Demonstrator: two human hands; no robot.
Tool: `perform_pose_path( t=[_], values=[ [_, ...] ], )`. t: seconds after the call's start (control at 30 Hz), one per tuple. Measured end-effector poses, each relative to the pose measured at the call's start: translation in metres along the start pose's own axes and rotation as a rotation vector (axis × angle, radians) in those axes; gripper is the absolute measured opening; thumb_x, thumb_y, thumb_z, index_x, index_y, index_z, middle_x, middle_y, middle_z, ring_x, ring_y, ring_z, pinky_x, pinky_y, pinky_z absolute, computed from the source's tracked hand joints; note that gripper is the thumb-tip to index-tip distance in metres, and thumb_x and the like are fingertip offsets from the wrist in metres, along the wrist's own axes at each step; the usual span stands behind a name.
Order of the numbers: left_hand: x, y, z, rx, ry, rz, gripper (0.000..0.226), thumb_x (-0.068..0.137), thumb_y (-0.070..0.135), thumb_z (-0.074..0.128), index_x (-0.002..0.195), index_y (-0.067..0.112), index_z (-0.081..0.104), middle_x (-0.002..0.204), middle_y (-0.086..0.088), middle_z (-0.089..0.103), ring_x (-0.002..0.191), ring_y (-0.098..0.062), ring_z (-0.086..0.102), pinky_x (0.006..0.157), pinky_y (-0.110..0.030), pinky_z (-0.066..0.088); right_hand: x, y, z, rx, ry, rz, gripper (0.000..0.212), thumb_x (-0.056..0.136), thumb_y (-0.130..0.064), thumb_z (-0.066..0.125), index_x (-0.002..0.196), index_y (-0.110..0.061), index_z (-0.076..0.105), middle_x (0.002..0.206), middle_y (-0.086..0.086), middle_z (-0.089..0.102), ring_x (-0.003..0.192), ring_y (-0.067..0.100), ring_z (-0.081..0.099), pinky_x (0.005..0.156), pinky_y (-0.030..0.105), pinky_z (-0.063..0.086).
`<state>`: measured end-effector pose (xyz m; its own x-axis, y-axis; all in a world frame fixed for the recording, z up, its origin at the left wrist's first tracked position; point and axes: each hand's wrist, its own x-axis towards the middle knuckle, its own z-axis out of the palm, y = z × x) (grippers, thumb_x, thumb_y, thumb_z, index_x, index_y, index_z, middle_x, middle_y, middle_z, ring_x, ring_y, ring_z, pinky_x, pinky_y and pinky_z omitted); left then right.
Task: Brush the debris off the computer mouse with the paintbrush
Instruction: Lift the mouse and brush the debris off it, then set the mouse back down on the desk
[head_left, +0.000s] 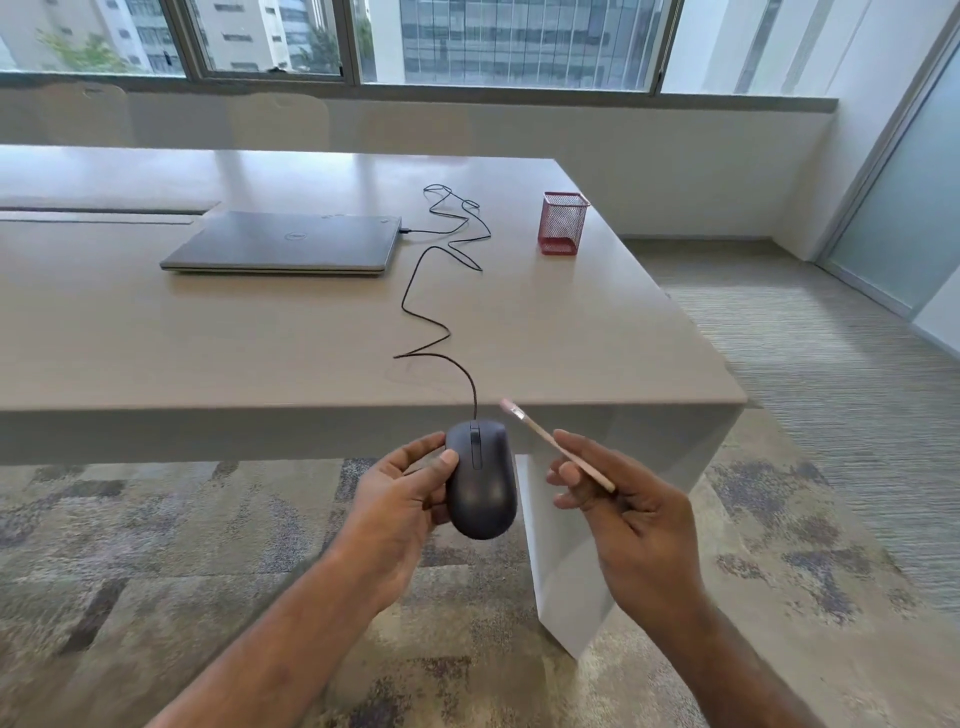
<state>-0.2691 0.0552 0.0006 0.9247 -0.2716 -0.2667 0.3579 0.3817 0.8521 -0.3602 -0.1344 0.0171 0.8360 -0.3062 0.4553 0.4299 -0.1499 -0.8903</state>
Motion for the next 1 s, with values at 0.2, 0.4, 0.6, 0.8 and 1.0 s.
perform_pose_path(
  t=[0.2,0.4,0.6,0.8,1.0],
  values=[
    [0.008,0.017,0.022,-0.037,0.007,0.094,0.043,0.078,0.016,0.075,0.118,0.004,0.065,0.097,-0.014,0.077,0.075,-0.02,0.072,0.062,-0.031,0.06,0.015,0.001,0.029,0.064,-0.016,-0.049,0.039,0.093,-0.008,0.065,0.123,-0.032,0.07,0.114,-0.005,0.076,0.11,0.017,0.07,0.092,0.028,0.056],
    [0.027,0.039,0.037,0.089,0.012,0.174,0.028,0.093,0.012,0.066,0.119,0.0,0.067,0.111,-0.02,0.075,0.096,-0.028,0.073,0.08,-0.036,0.059,0.04,0.004,0.037,0.077,0.047,-0.072,0.033,0.093,-0.008,0.064,0.12,-0.027,0.071,0.114,-0.01,0.076,0.112,0.011,0.069,0.093,0.02,0.053],
    [0.052,0.056,0.045,0.19,0.014,0.228,0.027,0.093,0.006,0.068,0.118,-0.002,0.066,0.112,-0.026,0.072,0.107,-0.04,0.07,0.093,-0.044,0.057,0.072,0.012,0.036,0.058,0.053,-0.076,0.04,0.095,-0.005,0.062,0.12,-0.034,0.071,0.115,-0.009,0.076,0.113,0.014,0.069,0.097,0.031,0.055],
    [0.08,0.064,0.046,0.34,-0.046,0.289,0.037,0.078,0.023,0.082,0.111,0.009,0.072,0.103,-0.011,0.079,0.101,-0.022,0.073,0.1,-0.038,0.052,0.104,0.023,0.039,0.039,0.094,-0.055,0.039,0.097,-0.006,0.06,0.111,-0.041,0.072,0.107,-0.008,0.077,0.103,0.013,0.072,0.092,0.041,0.058],
    [0.107,0.069,0.046,0.407,-0.168,0.281,0.077,0.054,0.02,0.093,0.125,0.008,0.066,0.102,-0.011,0.079,0.102,-0.021,0.075,0.083,-0.023,0.056,0.135,0.043,0.04,-0.062,0.106,-0.048,0.038,0.098,-0.008,0.059,0.112,-0.04,0.073,0.104,-0.014,0.077,0.098,0.009,0.072,0.09,0.041,0.059]
  ],
)
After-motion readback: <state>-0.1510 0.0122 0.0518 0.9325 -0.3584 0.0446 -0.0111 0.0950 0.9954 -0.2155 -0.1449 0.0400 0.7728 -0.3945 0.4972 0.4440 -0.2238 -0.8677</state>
